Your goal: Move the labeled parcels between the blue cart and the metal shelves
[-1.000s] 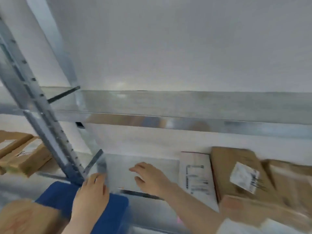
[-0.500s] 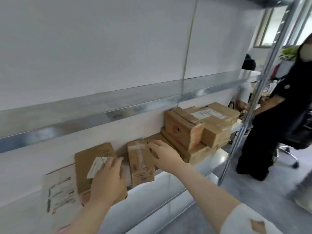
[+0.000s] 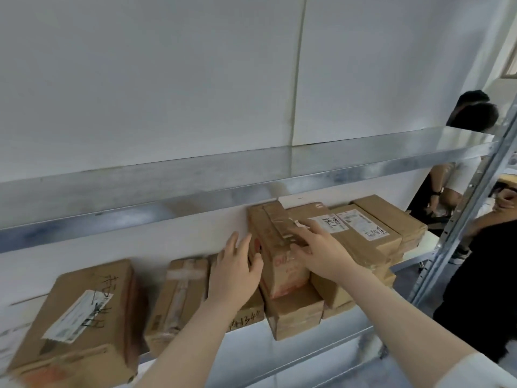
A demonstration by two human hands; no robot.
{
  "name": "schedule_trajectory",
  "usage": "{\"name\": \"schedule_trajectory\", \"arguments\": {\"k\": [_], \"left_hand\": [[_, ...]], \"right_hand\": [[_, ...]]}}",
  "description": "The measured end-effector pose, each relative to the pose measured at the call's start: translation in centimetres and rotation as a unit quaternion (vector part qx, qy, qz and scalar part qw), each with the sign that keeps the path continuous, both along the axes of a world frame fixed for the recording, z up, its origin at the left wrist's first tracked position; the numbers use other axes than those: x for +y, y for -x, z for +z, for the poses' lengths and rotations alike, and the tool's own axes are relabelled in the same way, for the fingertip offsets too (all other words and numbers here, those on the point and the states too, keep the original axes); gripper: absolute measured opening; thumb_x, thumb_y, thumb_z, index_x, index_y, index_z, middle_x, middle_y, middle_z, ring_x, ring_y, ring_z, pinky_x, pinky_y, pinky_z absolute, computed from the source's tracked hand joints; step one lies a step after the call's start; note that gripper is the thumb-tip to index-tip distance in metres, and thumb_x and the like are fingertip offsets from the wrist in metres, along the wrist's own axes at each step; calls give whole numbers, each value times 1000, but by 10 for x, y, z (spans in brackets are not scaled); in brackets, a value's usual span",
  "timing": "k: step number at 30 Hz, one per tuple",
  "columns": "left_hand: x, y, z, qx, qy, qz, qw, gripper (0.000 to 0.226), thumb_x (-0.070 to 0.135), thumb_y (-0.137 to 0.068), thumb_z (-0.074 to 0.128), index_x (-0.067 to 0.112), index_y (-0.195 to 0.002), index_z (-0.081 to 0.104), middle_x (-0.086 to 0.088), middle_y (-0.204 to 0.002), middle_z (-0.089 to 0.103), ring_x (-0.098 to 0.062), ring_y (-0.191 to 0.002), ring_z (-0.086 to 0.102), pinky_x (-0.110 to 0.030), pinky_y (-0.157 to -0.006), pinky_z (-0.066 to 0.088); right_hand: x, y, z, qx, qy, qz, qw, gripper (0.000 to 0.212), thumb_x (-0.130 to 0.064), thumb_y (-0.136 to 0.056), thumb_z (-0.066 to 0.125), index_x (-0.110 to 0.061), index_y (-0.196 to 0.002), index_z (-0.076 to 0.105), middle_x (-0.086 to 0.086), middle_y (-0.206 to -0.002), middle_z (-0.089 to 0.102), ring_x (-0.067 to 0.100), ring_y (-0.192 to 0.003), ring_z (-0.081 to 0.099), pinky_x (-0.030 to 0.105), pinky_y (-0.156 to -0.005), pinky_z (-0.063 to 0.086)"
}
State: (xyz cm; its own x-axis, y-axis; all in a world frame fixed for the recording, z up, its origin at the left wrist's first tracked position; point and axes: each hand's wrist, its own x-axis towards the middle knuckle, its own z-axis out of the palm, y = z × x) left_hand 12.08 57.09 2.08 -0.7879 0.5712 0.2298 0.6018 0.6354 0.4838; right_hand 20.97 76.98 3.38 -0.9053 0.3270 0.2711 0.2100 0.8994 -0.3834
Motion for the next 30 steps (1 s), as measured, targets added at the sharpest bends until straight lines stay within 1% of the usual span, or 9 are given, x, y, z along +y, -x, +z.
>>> {"name": "schedule_trajectory", "arguments": {"k": [4, 7, 9, 14, 17, 22, 24, 27, 30], "left_hand": [[46, 5, 0, -49, -19, -6, 999, 54, 53, -96, 28, 37, -147, 21, 9, -160, 6, -23, -143, 22, -44, -112, 30], [64, 16, -6, -102, -20, -5, 995, 56, 53, -96, 27, 37, -148, 16, 11, -160, -5, -25, -143, 22, -46, -112, 30], [66, 22, -12, -150, -37, -3, 988, 56, 53, -96, 29, 41, -148, 12, 12, -158, -12, -24, -142, 25, -45, -111, 32], [69, 23, -20, -219, -129, -6, 967, 54, 51, -95, 32, 50, -144, 11, 18, -157, -2, -16, -140, 27, -32, -109, 31], [68, 18, -19, -221, -143, 2, 965, 53, 47, -96, 33, 49, -145, 12, 18, -157, 2, -15, -138, 28, -39, -109, 37], [47, 8, -12, -193, -172, 23, 966, 54, 42, -96, 35, 46, -146, 15, 15, -158, 7, -11, -139, 26, -29, -108, 30], [32, 6, -7, -176, -169, 32, 969, 54, 42, -96, 35, 46, -146, 14, 15, -158, 7, -10, -138, 26, -28, -108, 29], [5, 2, 1, -150, -176, 52, 971, 53, 43, -96, 35, 47, -145, 14, 16, -156, 10, -10, -134, 30, -32, -108, 32], [-28, -6, 5, -122, -190, 75, 971, 52, 41, -96, 35, 47, -144, 17, 17, -154, 14, -3, -123, 34, -25, -99, 36]], "right_hand": [[25, 21, -1, -22, 45, 58, 997, 47, -41, -93, 46, -36, -139, 42, -5, -150, 30, 19, -134, 34, 33, -107, 31], [33, 37, 0, -42, 89, 94, 991, 48, -36, -94, 45, -35, -142, 39, -2, -154, 24, 19, -138, 29, 27, -106, 21], [33, 44, -1, -44, 102, 100, 989, 49, -35, -95, 45, -34, -143, 37, 0, -155, 22, 19, -139, 28, 29, -109, 20], [34, 50, -9, -48, 117, 111, 986, 49, -34, -98, 42, -31, -146, 34, 2, -159, 15, 20, -144, 19, 28, -112, 13], [29, 48, -9, -26, 120, 117, 986, 48, -33, -97, 44, -31, -144, 37, 1, -158, 17, 20, -143, 21, 27, -111, 14], [9, 46, -2, 10, 116, 145, 983, 46, -36, -95, 48, -35, -141, 42, -4, -156, 22, 14, -141, 23, 21, -106, 14], [-3, 47, 1, 24, 116, 160, 980, 46, -36, -95, 48, -35, -140, 42, -6, -155, 24, 10, -139, 25, 14, -104, 12], [-29, 48, 8, 39, 123, 191, 973, 45, -35, -95, 49, -34, -140, 44, -7, -154, 26, 6, -136, 27, -4, -94, 7], [-59, 51, 14, 42, 133, 225, 964, 44, -35, -95, 49, -33, -139, 45, -9, -153, 27, 6, -136, 29, 2, -98, 13]]}}
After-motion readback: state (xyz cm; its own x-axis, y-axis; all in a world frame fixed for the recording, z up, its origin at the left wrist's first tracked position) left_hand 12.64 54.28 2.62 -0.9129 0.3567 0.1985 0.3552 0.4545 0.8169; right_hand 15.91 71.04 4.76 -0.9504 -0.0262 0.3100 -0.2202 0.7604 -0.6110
